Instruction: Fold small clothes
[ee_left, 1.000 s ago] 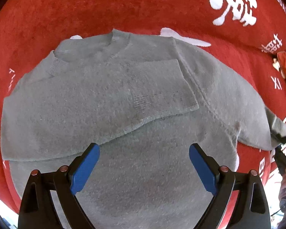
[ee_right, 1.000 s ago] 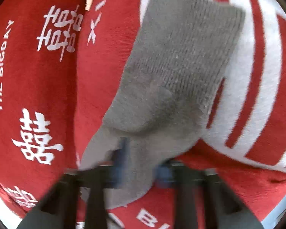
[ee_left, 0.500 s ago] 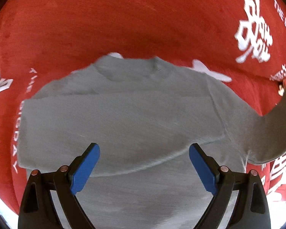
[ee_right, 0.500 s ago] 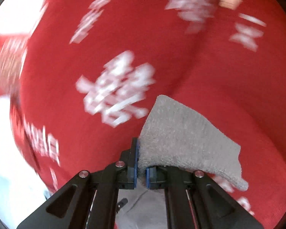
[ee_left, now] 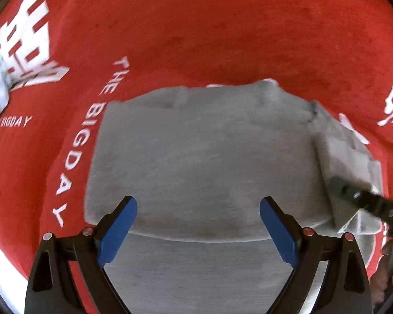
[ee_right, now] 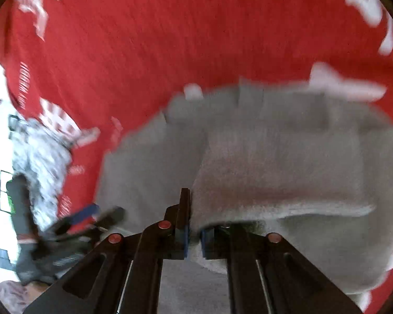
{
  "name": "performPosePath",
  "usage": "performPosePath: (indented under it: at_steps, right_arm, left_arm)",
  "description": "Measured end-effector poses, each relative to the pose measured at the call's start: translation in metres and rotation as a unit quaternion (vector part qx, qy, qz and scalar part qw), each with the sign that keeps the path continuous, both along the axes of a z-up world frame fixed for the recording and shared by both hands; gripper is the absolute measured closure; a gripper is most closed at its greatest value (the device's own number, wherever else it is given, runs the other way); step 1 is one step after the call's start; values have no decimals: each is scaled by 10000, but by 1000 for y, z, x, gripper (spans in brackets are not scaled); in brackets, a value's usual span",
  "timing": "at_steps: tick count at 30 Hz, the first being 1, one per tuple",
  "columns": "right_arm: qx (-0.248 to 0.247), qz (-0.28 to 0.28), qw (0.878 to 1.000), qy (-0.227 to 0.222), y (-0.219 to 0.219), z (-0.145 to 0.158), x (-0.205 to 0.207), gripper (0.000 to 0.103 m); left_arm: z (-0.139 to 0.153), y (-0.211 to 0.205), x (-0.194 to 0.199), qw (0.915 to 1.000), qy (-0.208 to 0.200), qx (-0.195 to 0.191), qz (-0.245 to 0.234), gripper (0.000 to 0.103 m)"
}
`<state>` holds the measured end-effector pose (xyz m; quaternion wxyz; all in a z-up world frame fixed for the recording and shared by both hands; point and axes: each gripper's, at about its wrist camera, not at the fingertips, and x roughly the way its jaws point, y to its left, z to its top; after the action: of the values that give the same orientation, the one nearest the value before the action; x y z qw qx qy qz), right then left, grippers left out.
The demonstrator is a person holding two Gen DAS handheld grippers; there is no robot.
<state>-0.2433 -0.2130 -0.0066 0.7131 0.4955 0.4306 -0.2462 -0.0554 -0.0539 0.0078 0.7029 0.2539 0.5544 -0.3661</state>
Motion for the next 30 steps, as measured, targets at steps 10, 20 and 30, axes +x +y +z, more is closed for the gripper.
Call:
performPosePath:
  at_steps: [10,20,30]
  right_arm:
    - [315,-1950,9803,-96,-7,4,-60,74]
    - [-545,766,9956,3,29,23,60,89]
    - [285,526,9982,-27,53,10,15,62]
  left_arm:
    - [-3,13,33,9873,1329,-864,124,8]
    - [-40,20,71,9125,3676,-1672,651,8]
    - [-40,-2,54,9232,3529,-1459,434,4]
